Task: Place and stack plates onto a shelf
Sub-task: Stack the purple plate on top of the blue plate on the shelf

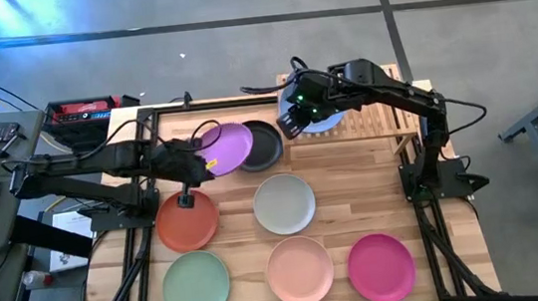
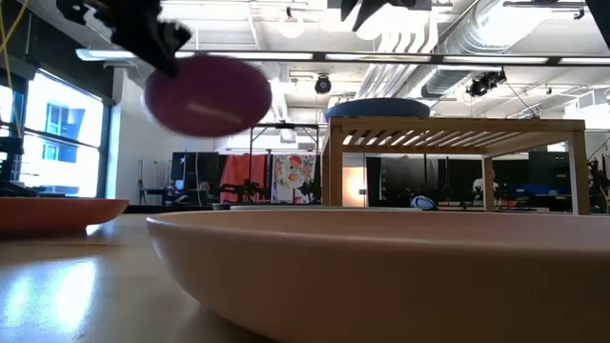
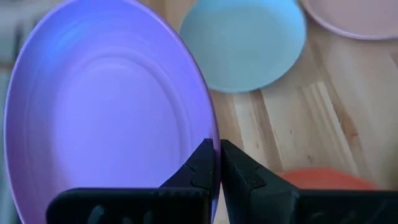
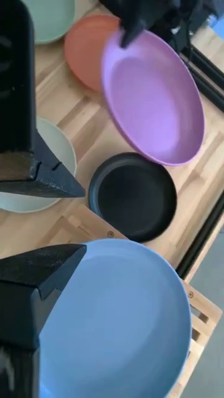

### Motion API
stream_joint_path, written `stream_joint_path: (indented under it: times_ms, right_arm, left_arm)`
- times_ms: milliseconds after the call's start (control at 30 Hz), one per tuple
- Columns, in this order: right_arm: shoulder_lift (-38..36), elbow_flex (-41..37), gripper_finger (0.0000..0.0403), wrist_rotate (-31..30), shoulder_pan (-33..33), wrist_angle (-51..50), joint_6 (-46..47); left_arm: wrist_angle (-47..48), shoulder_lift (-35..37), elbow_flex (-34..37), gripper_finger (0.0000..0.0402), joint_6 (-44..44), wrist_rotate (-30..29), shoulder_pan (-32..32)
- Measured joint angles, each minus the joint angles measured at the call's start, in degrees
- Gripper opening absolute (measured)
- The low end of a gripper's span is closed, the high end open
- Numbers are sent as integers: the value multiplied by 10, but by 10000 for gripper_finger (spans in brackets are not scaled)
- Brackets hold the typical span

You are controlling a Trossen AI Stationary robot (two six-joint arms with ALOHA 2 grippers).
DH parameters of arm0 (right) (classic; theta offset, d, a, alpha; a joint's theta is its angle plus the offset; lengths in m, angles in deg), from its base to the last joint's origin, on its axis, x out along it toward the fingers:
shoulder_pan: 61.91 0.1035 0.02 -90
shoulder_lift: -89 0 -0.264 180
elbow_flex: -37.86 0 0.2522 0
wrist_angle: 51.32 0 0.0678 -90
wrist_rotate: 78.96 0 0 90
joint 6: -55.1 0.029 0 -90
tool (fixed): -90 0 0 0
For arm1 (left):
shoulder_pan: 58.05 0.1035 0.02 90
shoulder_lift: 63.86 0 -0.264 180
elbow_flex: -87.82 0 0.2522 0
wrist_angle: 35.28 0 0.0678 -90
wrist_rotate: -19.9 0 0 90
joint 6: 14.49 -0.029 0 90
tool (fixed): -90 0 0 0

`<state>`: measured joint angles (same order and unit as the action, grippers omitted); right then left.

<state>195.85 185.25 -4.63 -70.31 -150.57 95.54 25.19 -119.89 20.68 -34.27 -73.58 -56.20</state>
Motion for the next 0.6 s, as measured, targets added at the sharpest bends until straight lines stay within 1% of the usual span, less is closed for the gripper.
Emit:
stream_joint_path:
  times_ms: [100,233,400,600]
  right_arm:
    - [0,0,108,-19,11,0,28]
    - [0,0,108,-23,26,0,57]
    - [4,0,108,-34,46,0,87]
    - [22,0,108,-35,64,5,107]
  left_arm:
    - [0,-2,-22,7,-64,-9,-14]
    - [1,-13,-46,7,-128,-45,-36]
    - [-1,-45,-71,7,-197,-79,-68]
    - [-4,-100,-94,7,-257,-157,-106]
